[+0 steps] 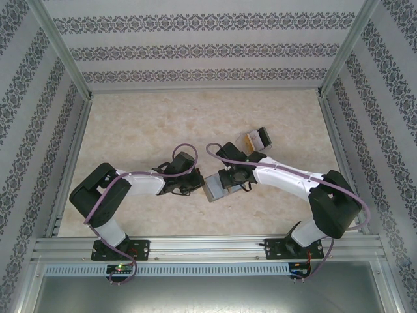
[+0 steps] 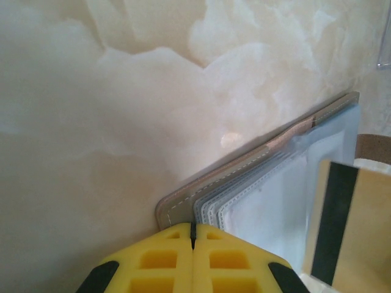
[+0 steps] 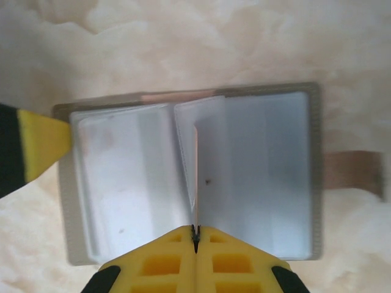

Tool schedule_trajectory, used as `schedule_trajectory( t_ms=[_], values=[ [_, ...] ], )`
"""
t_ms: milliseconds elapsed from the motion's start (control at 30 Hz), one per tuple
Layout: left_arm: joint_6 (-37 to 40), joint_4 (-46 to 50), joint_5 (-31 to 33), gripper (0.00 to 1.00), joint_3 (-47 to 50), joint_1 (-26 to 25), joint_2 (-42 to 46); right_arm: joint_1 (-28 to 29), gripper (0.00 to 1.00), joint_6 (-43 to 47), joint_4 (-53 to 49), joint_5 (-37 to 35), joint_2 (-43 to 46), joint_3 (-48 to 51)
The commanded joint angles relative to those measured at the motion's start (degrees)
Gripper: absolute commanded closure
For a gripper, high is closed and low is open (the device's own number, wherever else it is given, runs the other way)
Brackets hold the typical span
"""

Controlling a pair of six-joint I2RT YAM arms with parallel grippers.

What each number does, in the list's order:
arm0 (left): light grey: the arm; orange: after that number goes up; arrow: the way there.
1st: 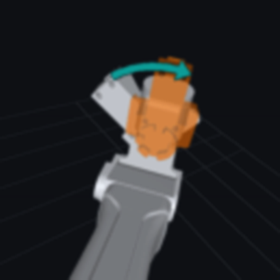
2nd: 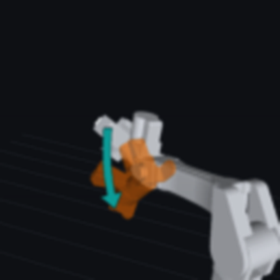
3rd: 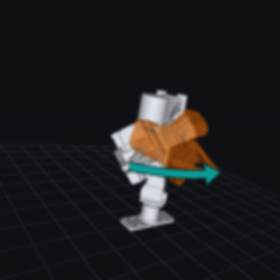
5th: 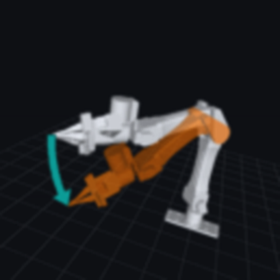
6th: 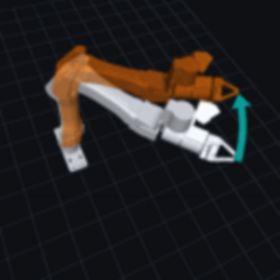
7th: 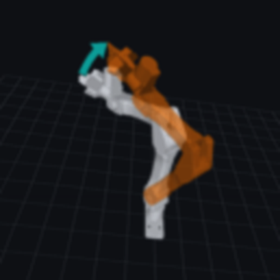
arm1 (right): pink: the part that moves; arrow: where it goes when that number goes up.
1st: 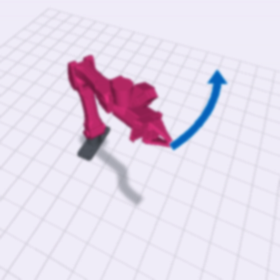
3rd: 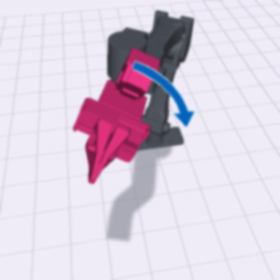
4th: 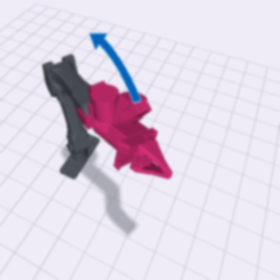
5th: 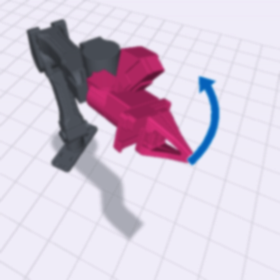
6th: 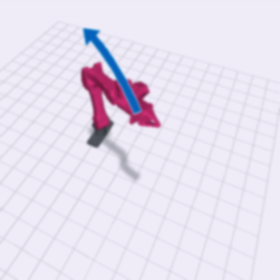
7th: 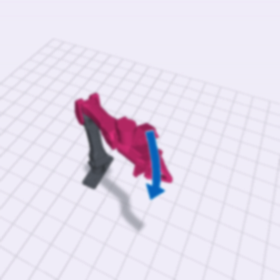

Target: Put the credit cards into the card holder

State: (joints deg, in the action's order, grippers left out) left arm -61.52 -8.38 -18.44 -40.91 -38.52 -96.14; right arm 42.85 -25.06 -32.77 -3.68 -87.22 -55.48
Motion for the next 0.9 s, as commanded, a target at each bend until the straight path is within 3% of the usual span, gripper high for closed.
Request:
schedule_trajectory(
  t_ms=[0, 400, 533, 633, 767, 867],
  values=[
    [1.66, 5.61, 2.58, 1.0, 0.23, 0.38, -3.35, -0.17, 1.0, 2.96, -3.72, -8.0, 2.06, -1.98],
    [1.75, 5.63, 2.36, 1.0, -0.06, 0.44, -3.62, -0.36, 1.0, 3.15, -8.38, -19.38, 2.15, -4.37],
    [1.88, 5.66, 2.35, 1.0, -0.11, 0.4, -3.57, -1.95, 1.0, 2.84, -6.6, -15.99, 7.24, -4.23],
    [2.18, 5.78, 2.35, 1.0, -0.28, 0.46, -3.53, -3.48, 1.0, 2.81, -2.63, -5.84, 11.32, -2.24],
    [3.79, 6.29, 1.64, 1.0, -1.65, 0.38, -4.05, -7.87, 0.99, -0.8, 8.97, 18.43, 14.19, 3.9],
    [5.3, 6.76, 1.11, 1.0, -3.19, 0.45, -4.77, -8.23, 0.99, -3.56, 13.46, 26.43, 10.07, 5.79]
  ],
)
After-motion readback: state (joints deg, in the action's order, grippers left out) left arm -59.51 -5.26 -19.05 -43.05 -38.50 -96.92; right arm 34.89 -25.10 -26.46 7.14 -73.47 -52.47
